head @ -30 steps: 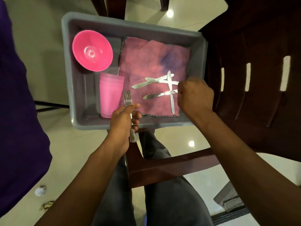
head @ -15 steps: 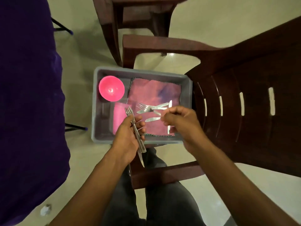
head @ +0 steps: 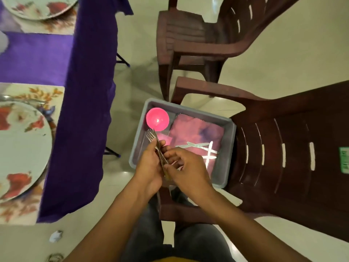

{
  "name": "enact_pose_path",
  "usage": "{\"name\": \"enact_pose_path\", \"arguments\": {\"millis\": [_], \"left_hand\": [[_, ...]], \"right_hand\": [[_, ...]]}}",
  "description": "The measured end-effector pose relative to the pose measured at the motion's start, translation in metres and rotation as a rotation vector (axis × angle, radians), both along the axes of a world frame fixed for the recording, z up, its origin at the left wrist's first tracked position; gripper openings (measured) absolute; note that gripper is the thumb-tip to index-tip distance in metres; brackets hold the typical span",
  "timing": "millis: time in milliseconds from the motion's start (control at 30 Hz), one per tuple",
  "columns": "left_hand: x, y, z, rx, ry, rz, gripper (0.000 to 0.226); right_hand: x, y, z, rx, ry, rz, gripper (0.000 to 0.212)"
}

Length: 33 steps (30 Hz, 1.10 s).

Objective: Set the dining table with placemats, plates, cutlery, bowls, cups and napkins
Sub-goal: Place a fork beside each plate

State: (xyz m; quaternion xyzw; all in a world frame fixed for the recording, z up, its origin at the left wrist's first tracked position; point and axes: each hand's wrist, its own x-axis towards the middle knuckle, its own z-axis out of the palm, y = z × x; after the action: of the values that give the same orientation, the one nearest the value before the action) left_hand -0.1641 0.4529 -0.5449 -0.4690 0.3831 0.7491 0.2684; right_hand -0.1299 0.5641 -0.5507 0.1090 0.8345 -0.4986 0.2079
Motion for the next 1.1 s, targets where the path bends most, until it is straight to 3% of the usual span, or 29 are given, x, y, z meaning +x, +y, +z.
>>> {"name": "enact_pose_path", "arguments": {"millis": [133, 500, 633, 900, 1100], "left_hand": [[0.007, -0.027, 0.011, -0.005, 0.041, 0.093, 0.037], [0.049, -0.141, 0.043, 0.044, 0.082, 0.230, 0.041], [0.074, -0.196, 0.056, 0.023, 0.113, 0.207, 0.034], [0.104, -0.294, 0.061, -0.110, 0.279, 0.168, 0.030], [0.122, -0.351, 0.071, -0.190, 0.354, 0.133, 0.029]], "right_hand": [[0.000, -0.016, 0.005, 0.123, 0.145, 0.267, 0.028], [0.017, -0.136, 0.029, 0.142, 0.158, 0.494, 0.022], [0.027, -0.189, 0.039, 0.119, 0.125, 0.507, 0.002], [0.040, -0.294, 0.057, -0.121, -0.040, 0.461, 0.014], [0.044, -0.356, 0.072, -0.124, -0.026, 0.556, 0.025]]}}
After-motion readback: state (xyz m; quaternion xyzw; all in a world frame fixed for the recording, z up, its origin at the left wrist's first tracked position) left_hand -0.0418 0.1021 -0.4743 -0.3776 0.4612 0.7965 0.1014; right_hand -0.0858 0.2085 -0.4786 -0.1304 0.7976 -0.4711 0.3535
